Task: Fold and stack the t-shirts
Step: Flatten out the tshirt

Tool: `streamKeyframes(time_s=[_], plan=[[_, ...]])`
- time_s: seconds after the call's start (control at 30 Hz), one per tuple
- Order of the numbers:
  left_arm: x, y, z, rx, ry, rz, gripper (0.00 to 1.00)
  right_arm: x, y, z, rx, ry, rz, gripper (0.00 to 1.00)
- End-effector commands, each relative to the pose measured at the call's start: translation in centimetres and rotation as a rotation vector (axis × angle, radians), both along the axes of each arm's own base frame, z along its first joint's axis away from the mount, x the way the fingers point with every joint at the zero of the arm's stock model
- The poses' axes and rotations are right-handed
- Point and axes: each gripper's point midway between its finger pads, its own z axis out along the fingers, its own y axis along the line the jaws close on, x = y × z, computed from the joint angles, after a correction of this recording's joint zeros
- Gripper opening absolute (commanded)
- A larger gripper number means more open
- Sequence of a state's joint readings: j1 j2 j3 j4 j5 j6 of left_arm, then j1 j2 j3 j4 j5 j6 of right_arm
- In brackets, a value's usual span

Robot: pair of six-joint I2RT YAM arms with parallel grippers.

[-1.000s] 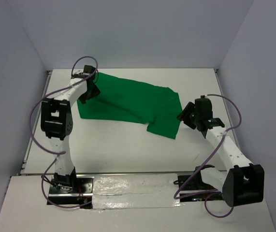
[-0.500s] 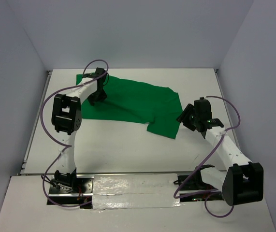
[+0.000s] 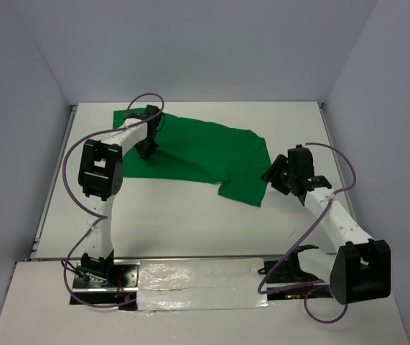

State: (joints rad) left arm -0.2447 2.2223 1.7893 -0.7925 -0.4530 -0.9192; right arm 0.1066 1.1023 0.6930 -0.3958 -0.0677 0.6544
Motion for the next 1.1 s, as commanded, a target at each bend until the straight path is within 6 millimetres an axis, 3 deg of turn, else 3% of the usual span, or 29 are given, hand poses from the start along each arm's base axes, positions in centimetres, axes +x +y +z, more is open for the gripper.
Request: streamKeyframes(time_s=[0.0,0.13,0.3,0.37,0.47,0.5,0.57,0.6,0.7,0.8,0.97,1.07], plan=[[-0.4,0.6,1.6,0.031,-0.023,0.019,0.25,0.4,0.3,-0.1,0.014,-0.018,0.006,0.58],[-1.2,1.1,2.8,0.046,-0.029,0.042,0.00,0.4,0.2,-0.2,0.012,-0.017,0.006,0.58],[-3.7,1.6,5.7,0.034,-0.082,0.061,0.00,0.2,0.1,-0.4,0.003,-0.017,0.006,0.58],[-6.1,1.8,6.3,0.003,-0.091,0.066,0.00,-0.1,0.1,-0.7,0.002,-0.011,0.009,0.58],[-10.0,1.8,5.7,-0.046,-0.068,0.086,0.03,-0.4,0.1,-1.5,0.000,0.004,0.016,0.58],[-12.3,2.0,4.7,-0.058,-0.035,0.093,0.13,-0.4,0.1,-1.8,-0.002,0.008,0.018,0.58],[-14.5,1.5,3.3,-0.109,-0.013,0.117,0.29,-0.7,0.1,-2.1,-0.004,0.014,0.021,0.58],[-17.1,0.8,1.7,-0.171,0.039,0.124,0.58,-0.9,0.1,-2.5,-0.008,0.021,0.024,0.58],[-20.0,-0.6,0.4,-0.283,0.061,0.133,0.88,-1.4,-0.3,-2.9,-0.026,0.033,0.015,0.58],[-20.1,0.1,1.7,-0.273,0.006,0.162,0.96,-1.5,-0.5,-2.8,-0.040,0.031,0.016,0.58],[-18.2,0.6,5.2,-0.288,-0.158,0.221,0.93,-1.4,-0.7,-2.6,-0.044,0.021,0.009,0.58],[-16.7,0.7,5.7,-0.287,-0.216,0.222,0.88,-1.3,-0.4,-2.5,-0.028,0.014,0.014,0.58]])
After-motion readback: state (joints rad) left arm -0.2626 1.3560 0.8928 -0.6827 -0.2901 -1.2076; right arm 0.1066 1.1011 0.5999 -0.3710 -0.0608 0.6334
